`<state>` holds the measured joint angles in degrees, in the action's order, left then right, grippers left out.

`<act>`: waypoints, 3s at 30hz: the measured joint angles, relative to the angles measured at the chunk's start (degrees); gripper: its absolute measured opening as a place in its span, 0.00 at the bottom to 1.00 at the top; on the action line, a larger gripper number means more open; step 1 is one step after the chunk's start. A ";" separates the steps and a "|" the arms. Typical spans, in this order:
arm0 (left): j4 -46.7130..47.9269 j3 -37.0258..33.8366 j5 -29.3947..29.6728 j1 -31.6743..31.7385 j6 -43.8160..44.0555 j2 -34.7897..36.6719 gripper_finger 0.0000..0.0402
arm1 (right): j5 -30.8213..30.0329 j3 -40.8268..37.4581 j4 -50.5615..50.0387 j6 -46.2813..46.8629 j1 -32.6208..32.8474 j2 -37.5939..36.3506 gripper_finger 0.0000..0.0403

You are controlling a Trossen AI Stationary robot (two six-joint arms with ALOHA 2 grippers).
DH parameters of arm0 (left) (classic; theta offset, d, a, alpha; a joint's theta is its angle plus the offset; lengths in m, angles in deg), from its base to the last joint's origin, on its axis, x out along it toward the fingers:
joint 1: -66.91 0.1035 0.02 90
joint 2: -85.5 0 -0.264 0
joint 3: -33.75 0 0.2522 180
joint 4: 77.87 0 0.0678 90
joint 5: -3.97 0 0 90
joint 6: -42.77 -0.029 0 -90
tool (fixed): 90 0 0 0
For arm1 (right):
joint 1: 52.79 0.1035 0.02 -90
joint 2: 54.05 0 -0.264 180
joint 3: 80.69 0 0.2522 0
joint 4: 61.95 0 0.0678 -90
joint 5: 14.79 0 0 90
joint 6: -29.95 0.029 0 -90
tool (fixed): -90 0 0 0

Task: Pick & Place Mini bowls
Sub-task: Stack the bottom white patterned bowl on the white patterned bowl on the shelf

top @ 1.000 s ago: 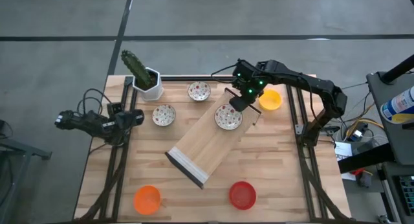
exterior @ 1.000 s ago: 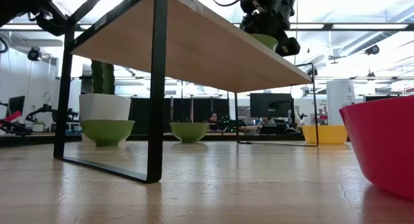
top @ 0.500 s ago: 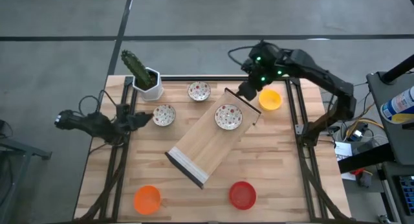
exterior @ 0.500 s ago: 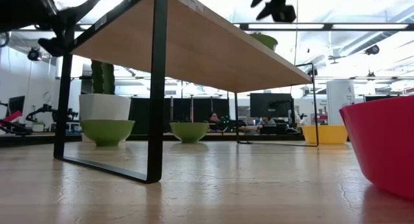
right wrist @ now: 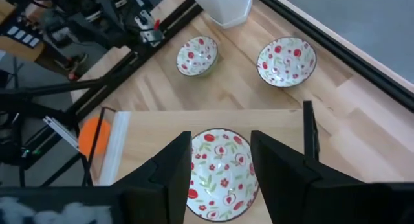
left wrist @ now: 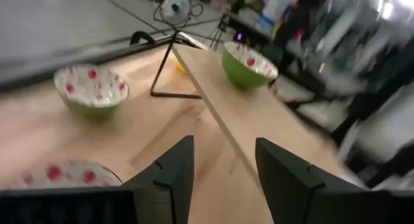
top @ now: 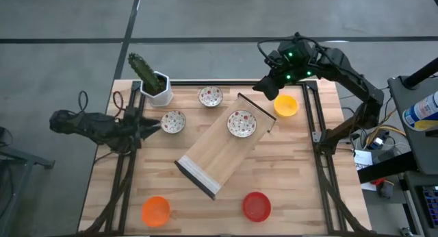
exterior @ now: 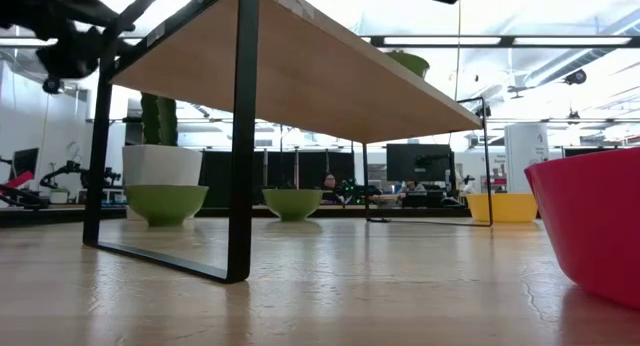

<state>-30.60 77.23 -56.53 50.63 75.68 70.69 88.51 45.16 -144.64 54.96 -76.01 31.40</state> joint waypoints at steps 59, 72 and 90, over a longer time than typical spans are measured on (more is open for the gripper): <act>-0.54 0.96 -6.47 16.65 -24.16 -52.17 0.35 | 0.09 -2.72 5.43 1.57 4.90 0.02 0.34; -0.32 1.07 -6.31 17.33 -24.46 -52.09 0.02 | 0.07 -2.71 5.40 1.55 4.90 0.02 0.34; 9.82 16.11 -13.58 17.40 -20.76 -38.79 0.00 | 0.17 -2.71 5.36 -0.60 5.22 0.02 0.34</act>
<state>-20.78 93.33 -70.11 68.03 54.91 31.90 88.68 42.46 -139.28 54.36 -70.79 31.42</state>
